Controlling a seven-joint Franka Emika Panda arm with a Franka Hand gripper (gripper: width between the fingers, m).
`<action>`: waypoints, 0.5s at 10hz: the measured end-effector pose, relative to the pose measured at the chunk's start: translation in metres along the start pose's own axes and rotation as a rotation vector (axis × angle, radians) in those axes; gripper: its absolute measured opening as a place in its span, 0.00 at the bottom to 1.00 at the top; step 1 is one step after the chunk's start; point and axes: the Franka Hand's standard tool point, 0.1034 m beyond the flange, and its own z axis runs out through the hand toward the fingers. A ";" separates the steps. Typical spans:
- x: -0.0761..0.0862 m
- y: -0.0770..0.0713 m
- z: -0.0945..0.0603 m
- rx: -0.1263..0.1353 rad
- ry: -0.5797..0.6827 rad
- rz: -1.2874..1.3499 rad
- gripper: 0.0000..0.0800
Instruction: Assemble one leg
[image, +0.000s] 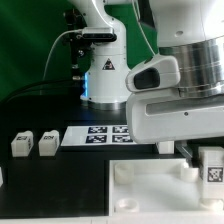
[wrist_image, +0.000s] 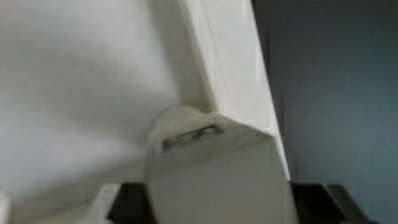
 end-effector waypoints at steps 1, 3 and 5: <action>0.000 0.000 0.000 0.003 -0.002 0.115 0.38; 0.000 0.000 0.001 0.011 -0.007 0.293 0.38; 0.003 0.000 0.003 0.053 -0.023 0.614 0.38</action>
Offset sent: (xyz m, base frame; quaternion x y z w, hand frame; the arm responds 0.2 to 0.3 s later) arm 0.0170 -0.0009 -0.0075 0.0381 -0.0308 0.3248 0.9445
